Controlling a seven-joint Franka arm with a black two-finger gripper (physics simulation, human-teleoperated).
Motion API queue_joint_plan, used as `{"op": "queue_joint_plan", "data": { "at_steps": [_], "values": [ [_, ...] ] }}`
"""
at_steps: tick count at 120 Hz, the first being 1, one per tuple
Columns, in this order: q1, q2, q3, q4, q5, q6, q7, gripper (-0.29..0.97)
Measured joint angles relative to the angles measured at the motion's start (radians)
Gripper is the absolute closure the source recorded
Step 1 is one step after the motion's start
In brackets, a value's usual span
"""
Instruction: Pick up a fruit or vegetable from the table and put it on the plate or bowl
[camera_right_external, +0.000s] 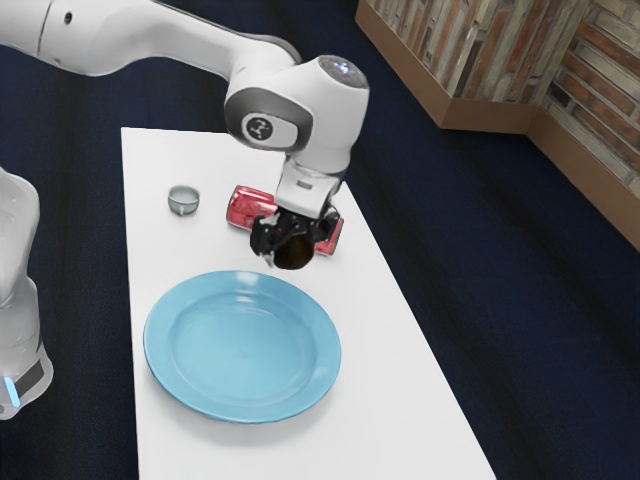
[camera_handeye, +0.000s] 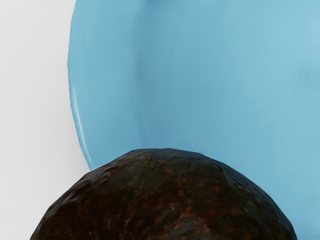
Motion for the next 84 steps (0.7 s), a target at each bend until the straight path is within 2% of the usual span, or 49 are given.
{"op": "queue_joint_plan", "data": {
  "at_steps": [37,48,53,62,84],
  "values": [
    [-0.001,-0.052,-0.150,-0.023,-0.058,-0.032,-0.030,0.44],
    [-0.001,-0.060,-0.172,-0.022,-0.066,-0.040,-0.040,0.44],
    [-0.001,-0.060,-0.182,-0.021,-0.069,-0.045,-0.044,0.31],
    [-0.001,-0.060,-0.189,-0.020,-0.073,-0.052,-0.050,0.18],
    [-0.001,-0.054,-0.189,-0.014,-0.076,-0.066,-0.060,0.05]
  ]
}}
